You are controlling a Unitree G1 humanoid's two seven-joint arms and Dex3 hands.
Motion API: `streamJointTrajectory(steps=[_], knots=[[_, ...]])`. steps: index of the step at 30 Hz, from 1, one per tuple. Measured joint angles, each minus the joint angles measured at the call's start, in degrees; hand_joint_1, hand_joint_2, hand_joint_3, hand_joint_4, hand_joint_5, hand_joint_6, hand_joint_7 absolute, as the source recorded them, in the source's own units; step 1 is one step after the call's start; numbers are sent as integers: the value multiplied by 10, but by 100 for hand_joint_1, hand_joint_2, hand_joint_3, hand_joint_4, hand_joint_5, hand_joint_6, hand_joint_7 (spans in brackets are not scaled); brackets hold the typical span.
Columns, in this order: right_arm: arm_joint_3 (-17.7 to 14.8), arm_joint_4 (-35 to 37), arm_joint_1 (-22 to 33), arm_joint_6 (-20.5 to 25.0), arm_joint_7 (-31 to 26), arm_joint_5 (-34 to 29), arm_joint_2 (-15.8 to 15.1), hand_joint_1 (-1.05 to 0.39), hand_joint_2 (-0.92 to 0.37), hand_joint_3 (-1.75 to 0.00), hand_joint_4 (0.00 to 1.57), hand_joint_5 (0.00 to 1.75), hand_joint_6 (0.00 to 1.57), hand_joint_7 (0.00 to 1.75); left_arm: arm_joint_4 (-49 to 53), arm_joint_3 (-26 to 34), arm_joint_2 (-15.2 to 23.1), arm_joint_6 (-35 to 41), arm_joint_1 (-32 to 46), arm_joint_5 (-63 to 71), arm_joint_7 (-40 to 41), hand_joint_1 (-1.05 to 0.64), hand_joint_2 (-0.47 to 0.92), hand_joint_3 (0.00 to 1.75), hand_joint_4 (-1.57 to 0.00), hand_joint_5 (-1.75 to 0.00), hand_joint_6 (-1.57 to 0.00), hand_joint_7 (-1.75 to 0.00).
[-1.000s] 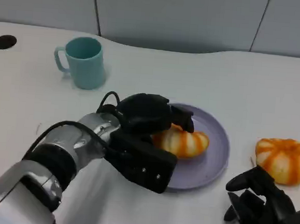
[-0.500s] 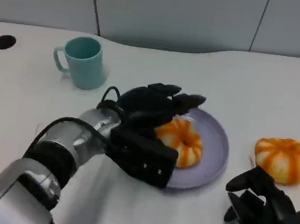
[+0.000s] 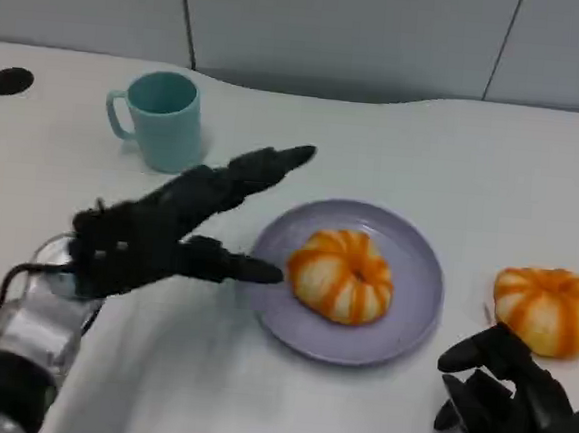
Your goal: Grasp the bread from the table and place it into the plate.
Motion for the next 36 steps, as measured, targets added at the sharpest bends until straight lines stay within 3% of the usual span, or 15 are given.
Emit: streamJointTrajectory(steps=[5,7,8,9,10,11,14,17,19,26,36], knots=[[0,0,1,-2,2,0,0,-27,-92,-31,58,175,34,175,-73,75,-1,53,86,-135,-79,-73,92,11,-36,-24,-30,-8],[0,0,1,-3,1,-2,-1,-27,-92,-31,58,175,34,175,-103,109,-8,80,121,-190,-90,-66,92,11,-44,-52,-49,-10],[0,0,1,-3,1,-3,-2,-27,-92,-31,58,175,34,175,-119,122,-12,93,138,-208,-91,-64,92,11,-44,-78,-57,-16],[0,0,1,-3,2,-3,-2,-27,-92,-31,58,175,34,175,-134,134,-16,105,154,-223,-90,-62,92,11,-37,-108,-57,-37],[0,-1,0,-2,2,-2,-2,-27,-92,-31,58,175,34,175,-149,144,-20,117,170,-236,-90,-62,92,11,-35,-119,-52,-55],[0,-1,1,-1,3,0,-2,-27,-92,-31,58,175,34,175,-163,152,-24,130,186,-244,-88,-57,92,10,-33,-145,-48,-92],[0,-2,1,-1,4,0,-1,-27,-92,-31,59,175,34,175,-200,167,-28,174,227,-257,-80,-54,92,8,-37,-169,-45,-132],[1,-9,4,0,3,-1,-1,-26,-92,-31,59,175,34,175,-235,181,-27,231,262,-259,-58,-41,92,7,-51,-174,-43,-163],[1,-11,5,0,2,-1,-1,-27,-92,-30,58,175,34,175,-252,188,-27,265,282,-266,-51,-34,92,5,-55,-175,-44,-172],[1,-17,10,0,2,-1,-1,-27,-92,-30,58,175,34,175,-292,200,-30,354,331,-272,-14,-23,91,2,-60,-175,-46,-175],[-12,-9,9,-9,7,3,-12,-26,-92,-32,56,175,34,175,-289,197,-47,360,338,-240,-5,-17,92,5,-66,-175,-50,-175]])
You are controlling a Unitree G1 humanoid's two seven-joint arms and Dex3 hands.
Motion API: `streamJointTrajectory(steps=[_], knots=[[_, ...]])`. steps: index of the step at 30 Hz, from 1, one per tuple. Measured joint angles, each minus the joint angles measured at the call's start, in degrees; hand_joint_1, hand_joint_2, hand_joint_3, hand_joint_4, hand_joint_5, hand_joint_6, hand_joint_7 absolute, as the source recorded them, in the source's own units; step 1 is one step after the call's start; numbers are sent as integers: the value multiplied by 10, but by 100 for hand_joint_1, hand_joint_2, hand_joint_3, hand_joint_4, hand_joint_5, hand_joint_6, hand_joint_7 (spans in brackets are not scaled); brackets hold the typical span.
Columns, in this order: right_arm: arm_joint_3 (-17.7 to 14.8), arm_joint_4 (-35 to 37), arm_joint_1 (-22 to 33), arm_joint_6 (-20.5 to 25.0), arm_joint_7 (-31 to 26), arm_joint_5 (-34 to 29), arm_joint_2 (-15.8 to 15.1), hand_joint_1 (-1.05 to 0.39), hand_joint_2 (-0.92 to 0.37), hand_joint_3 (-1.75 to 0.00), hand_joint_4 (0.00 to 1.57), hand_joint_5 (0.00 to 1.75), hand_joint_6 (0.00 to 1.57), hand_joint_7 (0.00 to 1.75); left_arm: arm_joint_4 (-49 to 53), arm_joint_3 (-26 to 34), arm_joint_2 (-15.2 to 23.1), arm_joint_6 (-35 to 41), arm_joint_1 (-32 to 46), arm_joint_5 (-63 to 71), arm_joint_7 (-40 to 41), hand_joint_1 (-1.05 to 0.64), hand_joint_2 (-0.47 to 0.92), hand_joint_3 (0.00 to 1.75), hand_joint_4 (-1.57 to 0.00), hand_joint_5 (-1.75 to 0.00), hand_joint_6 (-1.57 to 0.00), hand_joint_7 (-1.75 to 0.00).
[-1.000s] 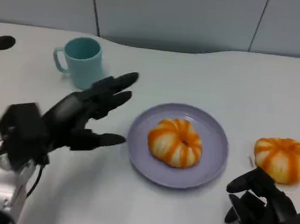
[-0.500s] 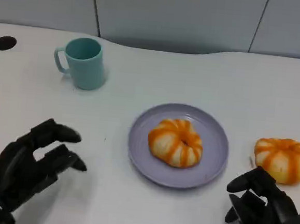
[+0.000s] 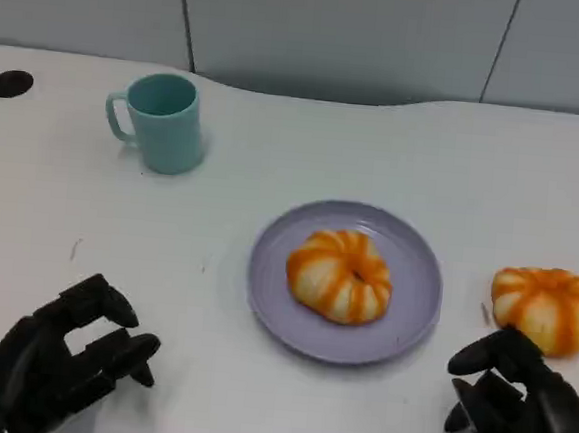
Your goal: Grasp the bread from the table and place it into the plate.
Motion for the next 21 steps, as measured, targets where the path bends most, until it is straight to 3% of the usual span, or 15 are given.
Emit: streamJointTrajectory(steps=[21], knots=[[-7,-2,-1,9,-3,-3,-1,-27,-92,-29,57,175,37,175,15,2,-11,3,-9,16,6,-18,91,4,-68,-175,-50,-175]])
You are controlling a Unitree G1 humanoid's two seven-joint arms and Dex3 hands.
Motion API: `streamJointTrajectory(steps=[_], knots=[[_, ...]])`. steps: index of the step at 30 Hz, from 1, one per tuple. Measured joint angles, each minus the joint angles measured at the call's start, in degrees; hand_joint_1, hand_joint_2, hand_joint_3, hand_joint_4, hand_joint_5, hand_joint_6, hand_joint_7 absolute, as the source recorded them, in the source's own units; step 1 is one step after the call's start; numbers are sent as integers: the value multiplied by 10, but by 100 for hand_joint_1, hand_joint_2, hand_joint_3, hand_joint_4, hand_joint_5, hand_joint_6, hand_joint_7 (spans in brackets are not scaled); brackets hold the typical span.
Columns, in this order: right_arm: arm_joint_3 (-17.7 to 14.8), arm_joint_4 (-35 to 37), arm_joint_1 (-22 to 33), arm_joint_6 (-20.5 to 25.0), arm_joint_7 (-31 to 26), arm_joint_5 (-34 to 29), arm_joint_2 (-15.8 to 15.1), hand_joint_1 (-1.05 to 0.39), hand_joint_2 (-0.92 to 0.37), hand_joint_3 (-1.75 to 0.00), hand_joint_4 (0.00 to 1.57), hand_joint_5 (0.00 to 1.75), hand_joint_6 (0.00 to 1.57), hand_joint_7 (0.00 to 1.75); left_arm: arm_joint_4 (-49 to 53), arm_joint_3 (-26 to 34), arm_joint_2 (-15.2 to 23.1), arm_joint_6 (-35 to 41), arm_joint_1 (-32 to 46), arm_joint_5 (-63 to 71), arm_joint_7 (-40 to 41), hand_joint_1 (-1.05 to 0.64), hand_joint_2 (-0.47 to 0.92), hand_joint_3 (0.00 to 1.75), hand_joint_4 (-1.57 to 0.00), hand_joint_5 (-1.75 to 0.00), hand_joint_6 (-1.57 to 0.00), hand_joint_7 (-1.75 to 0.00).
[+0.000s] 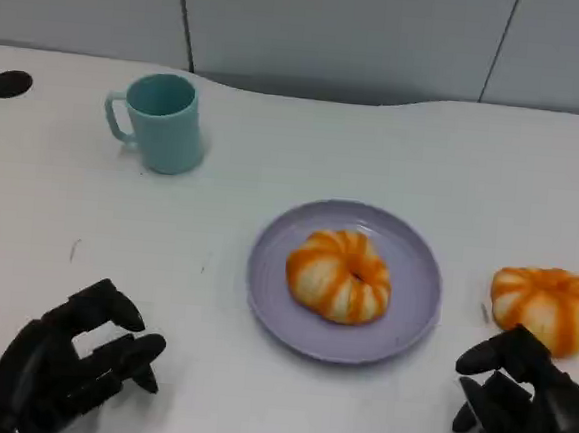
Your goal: Grasp the bread from the table and place it into the plate.
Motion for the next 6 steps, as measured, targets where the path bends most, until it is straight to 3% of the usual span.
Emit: streamJointTrajectory(steps=[6], knots=[[-1,0,0,0,2,5,0,-26,-92,-30,58,175,37,175,2,0,0,0,-1,0,0,-19,92,5,-68,-175,-51,-175]])
